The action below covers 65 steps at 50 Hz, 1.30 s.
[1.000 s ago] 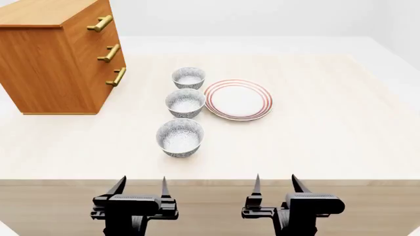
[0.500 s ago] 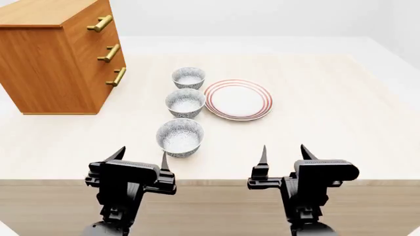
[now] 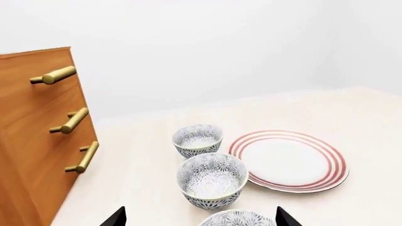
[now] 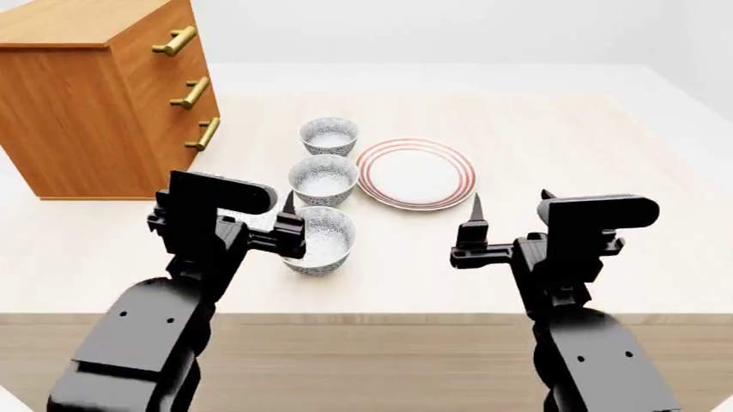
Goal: Stack the bowl in the middle on the bowl at the back.
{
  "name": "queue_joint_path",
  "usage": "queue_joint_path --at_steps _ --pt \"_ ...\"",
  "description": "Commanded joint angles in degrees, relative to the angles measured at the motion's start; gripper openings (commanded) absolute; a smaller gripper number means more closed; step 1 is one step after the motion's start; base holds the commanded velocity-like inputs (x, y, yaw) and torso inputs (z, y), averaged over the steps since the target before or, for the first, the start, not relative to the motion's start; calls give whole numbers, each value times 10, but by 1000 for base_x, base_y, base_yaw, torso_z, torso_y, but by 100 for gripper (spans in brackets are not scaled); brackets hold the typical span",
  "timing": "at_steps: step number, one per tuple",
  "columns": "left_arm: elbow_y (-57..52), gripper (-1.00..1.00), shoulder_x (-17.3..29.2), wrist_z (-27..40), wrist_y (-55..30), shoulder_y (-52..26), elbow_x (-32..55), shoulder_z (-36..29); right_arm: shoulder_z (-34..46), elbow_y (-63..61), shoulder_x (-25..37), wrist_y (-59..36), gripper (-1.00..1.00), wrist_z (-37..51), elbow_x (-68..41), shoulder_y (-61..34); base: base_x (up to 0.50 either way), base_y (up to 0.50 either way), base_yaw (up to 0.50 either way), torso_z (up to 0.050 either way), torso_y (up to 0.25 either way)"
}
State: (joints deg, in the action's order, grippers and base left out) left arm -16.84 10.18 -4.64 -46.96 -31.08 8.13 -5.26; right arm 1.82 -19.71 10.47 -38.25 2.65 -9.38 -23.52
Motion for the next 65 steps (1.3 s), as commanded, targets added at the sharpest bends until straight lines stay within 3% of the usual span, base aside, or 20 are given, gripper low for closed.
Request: queue_joint_path --at_steps 1,19,37,53,59,65 --pt "49 100 7 -20 -61 -103 18 -4 2 3 23 -68 100 -18 -20 -66 0 0 0 0 0" --pt "127 100 23 -27 -110 -215 19 -9 25 38 52 -140 100 -46 -33 -168 210 0 0 0 0" --pt "107 100 43 -39 -144 -234 30 -14 31 47 49 -148 100 -39 -34 -191 470 0 0 0 0" --pt "89 100 56 -54 -122 -222 36 -27 36 38 49 -152 100 -33 -36 -192 458 0 0 0 1" --pt "84 100 62 -56 -112 -218 33 -36 33 45 45 -159 100 -26 -36 -196 0 0 0 0 0" --pt "78 100 74 -67 -192 -245 43 -53 38 40 43 -173 100 -21 -37 -205 0 0 0 0 0"
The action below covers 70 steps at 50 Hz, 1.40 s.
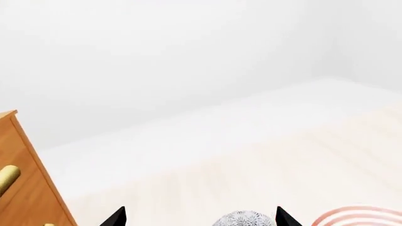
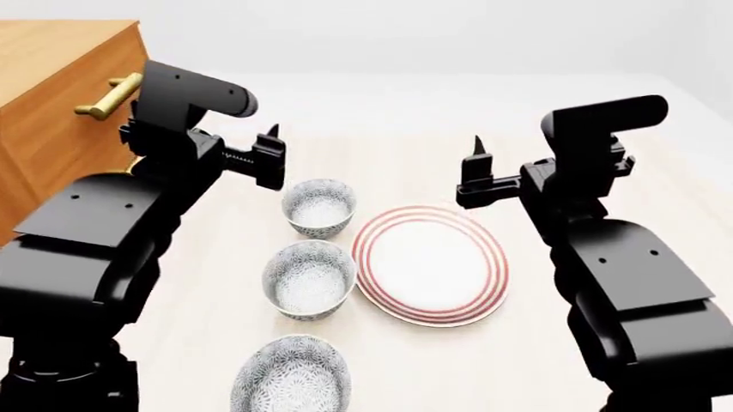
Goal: Stack the bowl in the middle on the bowl at the back.
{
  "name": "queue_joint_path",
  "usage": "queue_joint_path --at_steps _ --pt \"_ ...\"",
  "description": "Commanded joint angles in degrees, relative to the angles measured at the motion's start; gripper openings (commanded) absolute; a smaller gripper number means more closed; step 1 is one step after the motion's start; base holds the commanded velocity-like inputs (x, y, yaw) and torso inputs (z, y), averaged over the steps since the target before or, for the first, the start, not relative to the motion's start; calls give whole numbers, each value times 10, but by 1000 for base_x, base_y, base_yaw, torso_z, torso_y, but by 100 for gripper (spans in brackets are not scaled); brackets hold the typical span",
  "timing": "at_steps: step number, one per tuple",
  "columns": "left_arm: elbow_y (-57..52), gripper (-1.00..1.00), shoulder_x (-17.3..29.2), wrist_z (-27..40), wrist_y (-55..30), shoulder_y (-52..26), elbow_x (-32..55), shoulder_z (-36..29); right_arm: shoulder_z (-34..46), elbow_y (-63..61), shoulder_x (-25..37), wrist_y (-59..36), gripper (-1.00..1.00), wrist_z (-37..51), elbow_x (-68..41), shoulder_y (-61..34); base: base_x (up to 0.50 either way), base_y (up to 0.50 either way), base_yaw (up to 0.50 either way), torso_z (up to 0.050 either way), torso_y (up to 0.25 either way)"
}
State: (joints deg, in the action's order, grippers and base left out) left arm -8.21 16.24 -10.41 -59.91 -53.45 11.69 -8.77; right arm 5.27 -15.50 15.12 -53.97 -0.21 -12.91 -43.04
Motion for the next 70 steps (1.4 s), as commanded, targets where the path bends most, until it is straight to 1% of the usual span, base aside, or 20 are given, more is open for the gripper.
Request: queue_joint_path --at_steps 1,4,9,11,15,17,21,22,25,29,45,54,70 --pt "-7 100 13 -9 -86 -28 9 -20 6 -4 -2 -20 100 7 -2 -11 0 0 0 0 0" --pt "-4 100 15 -10 -131 -41 13 -27 8 -5 -3 -27 100 8 -3 -12 0 0 0 0 0" --pt "31 100 5 -6 -229 -79 22 -23 4 -9 -5 -43 100 13 -7 -15 0 0 0 0 0" --pt "46 100 3 -6 -259 -95 23 -26 -2 -13 -9 -71 100 21 -10 -19 0 0 0 0 0" --pt "67 100 -3 2 -300 -112 35 -19 -15 -15 -15 -98 100 27 -19 -23 0 0 0 0 0" --pt "88 100 9 60 -301 -117 104 -18 -17 -16 -16 -102 100 28 -20 -23 0 0 0 0 0" --pt "127 100 48 226 -300 -126 321 -23 -19 -14 -16 -107 100 30 -22 -24 0 0 0 0 0" --pt "132 100 56 257 -300 -127 362 -25 -19 -14 -16 -108 100 30 -23 -24 0 0 0 0 0" --pt "146 100 70 316 -299 -128 443 -32 -20 -10 -16 -109 100 31 -23 -24 0 0 0 0 0" --pt "154 100 78 355 -297 -125 494 -38 -20 -7 -17 -110 100 33 -24 -24 0 0 0 0 0" --pt "192 100 99 458 -290 -121 632 -60 -23 -2 -18 -115 100 38 -29 -19 0 0 0 0 0" --pt "209 100 105 468 -274 -120 653 -76 -23 -4 -16 -117 100 41 -31 -17 0 0 0 0 0" --pt "259 100 100 525 -271 -109 719 -62 -18 1 -16 -117 100 45 -33 -14 0 0 0 0 0"
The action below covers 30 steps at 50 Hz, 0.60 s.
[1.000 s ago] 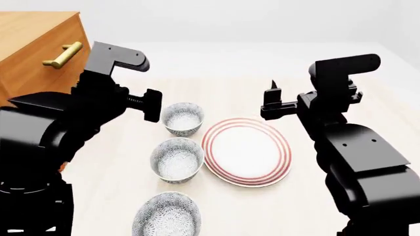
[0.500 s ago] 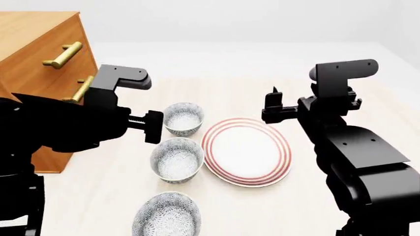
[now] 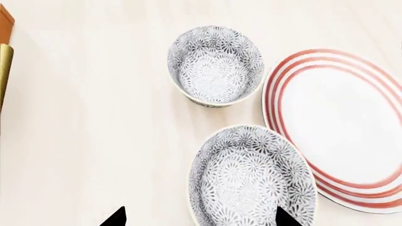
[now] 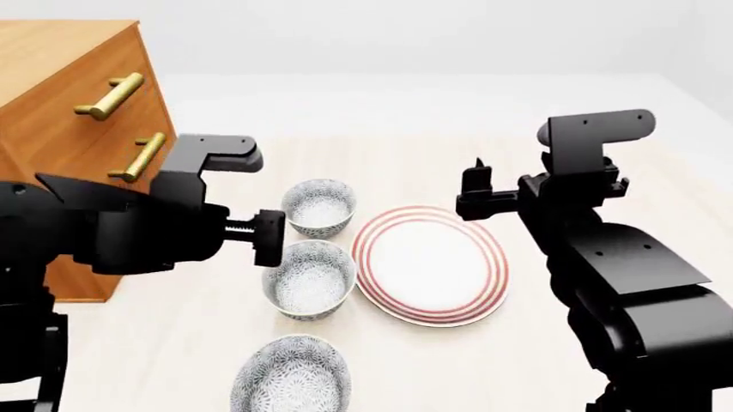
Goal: Stack the bowl in the middle on the bowl at the back.
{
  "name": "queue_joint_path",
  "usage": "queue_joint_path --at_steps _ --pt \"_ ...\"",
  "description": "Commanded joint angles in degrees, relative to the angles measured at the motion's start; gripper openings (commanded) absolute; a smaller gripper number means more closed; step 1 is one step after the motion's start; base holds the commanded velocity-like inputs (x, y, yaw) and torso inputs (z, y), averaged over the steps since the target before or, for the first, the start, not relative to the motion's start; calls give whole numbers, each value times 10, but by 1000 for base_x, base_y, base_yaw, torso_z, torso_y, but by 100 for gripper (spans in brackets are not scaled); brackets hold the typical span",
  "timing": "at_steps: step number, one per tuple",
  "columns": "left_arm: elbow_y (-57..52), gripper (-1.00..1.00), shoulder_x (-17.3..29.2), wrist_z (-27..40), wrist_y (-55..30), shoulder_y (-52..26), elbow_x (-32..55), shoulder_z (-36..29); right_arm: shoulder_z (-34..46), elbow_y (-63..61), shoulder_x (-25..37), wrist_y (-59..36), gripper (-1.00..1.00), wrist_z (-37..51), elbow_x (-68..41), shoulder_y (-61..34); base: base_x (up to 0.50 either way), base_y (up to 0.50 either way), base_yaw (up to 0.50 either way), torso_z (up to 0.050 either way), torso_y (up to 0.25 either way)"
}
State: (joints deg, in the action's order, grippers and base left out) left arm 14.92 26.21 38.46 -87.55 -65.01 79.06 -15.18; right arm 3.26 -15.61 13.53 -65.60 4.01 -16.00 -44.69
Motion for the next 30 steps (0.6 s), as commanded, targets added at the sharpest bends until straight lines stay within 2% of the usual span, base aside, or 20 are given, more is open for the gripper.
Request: queue_joint_path --at_steps 1,30 --pt "32 100 0 32 10 7 40 -2 2 3 0 0 100 3 -2 4 0 0 0 0 0" --pt "123 100 -22 -72 97 -19 -49 -85 5 8 6 0 100 7 -8 8 0 0 0 0 0"
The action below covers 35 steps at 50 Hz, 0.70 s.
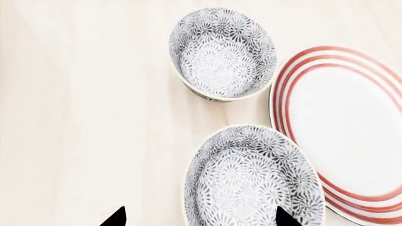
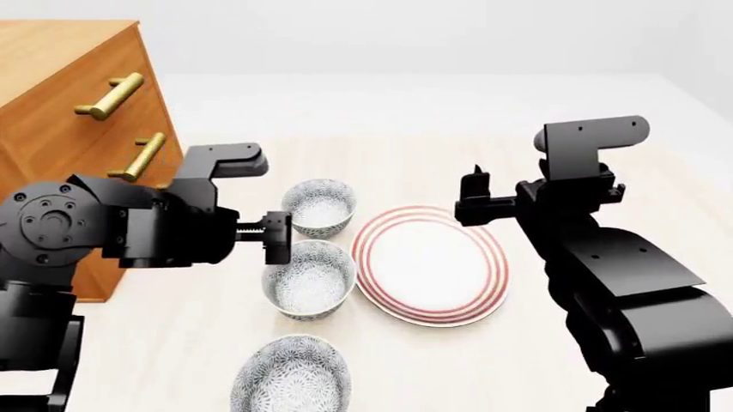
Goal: Stack the bowl in the middle on the bowl at the back.
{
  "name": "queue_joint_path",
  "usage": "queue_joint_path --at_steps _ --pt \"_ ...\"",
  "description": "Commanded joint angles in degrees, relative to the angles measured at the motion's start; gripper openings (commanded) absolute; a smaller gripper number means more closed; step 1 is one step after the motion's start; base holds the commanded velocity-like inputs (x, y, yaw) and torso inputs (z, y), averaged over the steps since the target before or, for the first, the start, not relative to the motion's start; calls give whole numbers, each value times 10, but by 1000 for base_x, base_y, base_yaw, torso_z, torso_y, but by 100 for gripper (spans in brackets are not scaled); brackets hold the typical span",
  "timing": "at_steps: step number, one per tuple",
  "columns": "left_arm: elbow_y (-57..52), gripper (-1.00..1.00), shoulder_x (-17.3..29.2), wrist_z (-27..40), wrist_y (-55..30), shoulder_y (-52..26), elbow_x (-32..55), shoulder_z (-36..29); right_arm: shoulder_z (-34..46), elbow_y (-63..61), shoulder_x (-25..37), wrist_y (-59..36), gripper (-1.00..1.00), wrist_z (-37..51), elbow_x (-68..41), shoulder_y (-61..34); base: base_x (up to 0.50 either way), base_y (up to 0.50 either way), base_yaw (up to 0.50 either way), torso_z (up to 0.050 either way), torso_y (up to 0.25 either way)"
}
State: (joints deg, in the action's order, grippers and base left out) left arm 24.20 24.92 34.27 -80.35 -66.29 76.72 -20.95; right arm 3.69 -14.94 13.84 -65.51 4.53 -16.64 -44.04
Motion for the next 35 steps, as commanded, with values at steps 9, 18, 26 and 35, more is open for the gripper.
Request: queue_joint_path --at_steps 9,18,26,35 --pt "43 100 -11 -38 30 -4 -30 -36 2 4 4 -1 100 3 -3 0 0 0 0 0 0" --pt "64 100 -17 -54 40 -7 -42 -51 1 6 6 1 100 6 -5 2 0 0 0 0 0" --pt "89 100 -24 -74 58 -15 -61 -66 5 11 6 3 100 6 -6 1 0 0 0 0 0" --pt "111 100 -28 -85 74 -14 -70 -72 6 10 9 0 100 8 -7 0 0 0 0 0 0"
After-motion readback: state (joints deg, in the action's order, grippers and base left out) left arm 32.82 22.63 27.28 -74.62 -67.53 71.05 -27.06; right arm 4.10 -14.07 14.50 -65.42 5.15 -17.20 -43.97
